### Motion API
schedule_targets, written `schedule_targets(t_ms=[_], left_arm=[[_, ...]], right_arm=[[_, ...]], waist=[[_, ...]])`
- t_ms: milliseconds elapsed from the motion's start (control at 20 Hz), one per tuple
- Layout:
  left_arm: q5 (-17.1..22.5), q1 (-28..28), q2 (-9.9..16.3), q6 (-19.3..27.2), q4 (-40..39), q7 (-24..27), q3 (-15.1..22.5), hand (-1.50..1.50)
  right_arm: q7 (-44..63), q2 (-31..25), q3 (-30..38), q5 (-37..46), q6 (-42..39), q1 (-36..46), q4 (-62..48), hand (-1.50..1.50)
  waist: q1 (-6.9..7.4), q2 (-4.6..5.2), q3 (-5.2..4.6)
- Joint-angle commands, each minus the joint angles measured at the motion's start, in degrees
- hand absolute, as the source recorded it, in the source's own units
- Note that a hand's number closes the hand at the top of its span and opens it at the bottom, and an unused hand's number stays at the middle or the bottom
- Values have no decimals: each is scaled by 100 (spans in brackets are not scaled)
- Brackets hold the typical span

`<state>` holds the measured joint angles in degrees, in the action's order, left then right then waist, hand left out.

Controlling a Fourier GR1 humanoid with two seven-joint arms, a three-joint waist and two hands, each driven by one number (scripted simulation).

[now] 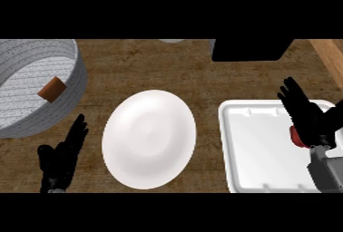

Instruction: Pick the bell pepper from the tray and place it in the plate

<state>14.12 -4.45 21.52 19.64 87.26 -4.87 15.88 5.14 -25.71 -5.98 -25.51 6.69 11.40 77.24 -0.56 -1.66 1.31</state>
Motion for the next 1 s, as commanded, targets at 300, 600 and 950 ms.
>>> schedule_targets(t_ms=[300,600,950], left_arm=[[-237,1168,556,-380,627,284,-313,0],[217,1594,888,-958,690,289,-797,0],[173,1751,775,-1191,544,250,-901,0]], right_arm=[[-666,-1515,-847,2586,19,767,175,150],[-1501,513,-1130,3411,2502,123,-90,-150],[-3868,770,-188,2448,2233,-339,-213,-150]], waist=[[-4,69,-367],[53,177,-122],[45,168,-125]])
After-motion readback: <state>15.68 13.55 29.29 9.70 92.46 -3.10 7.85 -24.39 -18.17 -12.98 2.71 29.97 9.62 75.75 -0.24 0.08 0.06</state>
